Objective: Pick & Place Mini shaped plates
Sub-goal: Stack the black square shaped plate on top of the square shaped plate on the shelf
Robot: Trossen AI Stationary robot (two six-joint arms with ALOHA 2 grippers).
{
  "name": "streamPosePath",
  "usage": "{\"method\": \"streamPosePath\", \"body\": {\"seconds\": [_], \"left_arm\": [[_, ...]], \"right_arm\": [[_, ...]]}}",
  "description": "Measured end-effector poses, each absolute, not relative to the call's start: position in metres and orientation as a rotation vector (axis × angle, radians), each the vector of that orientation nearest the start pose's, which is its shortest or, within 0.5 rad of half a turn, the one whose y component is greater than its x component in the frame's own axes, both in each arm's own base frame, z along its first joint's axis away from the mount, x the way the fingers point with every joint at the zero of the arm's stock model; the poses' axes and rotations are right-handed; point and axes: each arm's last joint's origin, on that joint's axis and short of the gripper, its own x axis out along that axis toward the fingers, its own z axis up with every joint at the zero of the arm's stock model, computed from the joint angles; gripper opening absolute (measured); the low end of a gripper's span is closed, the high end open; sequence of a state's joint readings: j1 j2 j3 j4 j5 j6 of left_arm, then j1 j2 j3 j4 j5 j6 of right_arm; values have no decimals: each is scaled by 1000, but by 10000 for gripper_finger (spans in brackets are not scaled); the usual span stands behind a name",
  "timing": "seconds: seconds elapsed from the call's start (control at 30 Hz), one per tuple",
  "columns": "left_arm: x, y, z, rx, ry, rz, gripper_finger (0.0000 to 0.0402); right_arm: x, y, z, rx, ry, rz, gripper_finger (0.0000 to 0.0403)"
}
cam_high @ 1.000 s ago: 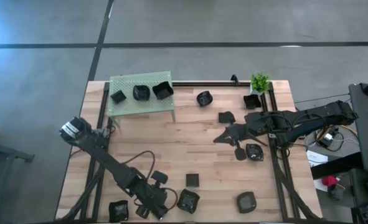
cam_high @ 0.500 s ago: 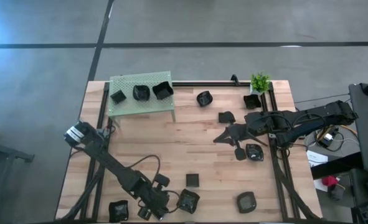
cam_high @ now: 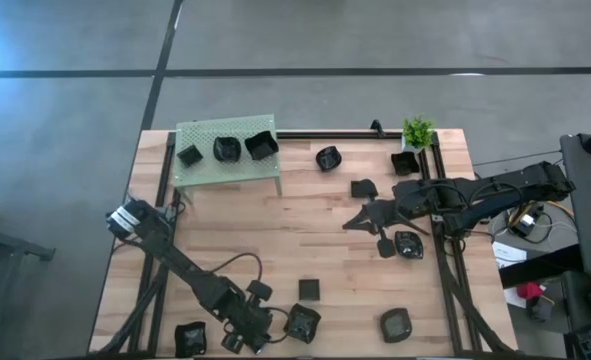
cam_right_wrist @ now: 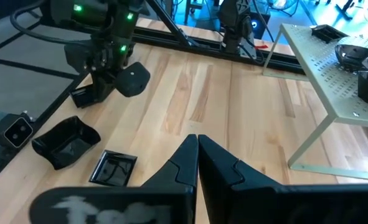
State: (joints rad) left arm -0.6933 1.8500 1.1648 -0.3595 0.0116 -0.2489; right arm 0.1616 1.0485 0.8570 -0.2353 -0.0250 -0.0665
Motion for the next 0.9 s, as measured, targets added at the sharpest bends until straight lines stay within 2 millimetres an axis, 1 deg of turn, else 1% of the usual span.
{"method": "streamPosePath", "body": {"seconds": [0.9], "left_arm": [[282, -236, 162, 84, 1102, -506, 35]], "right_arm": [[225, 37, 304, -110, 419, 200, 8]]}}
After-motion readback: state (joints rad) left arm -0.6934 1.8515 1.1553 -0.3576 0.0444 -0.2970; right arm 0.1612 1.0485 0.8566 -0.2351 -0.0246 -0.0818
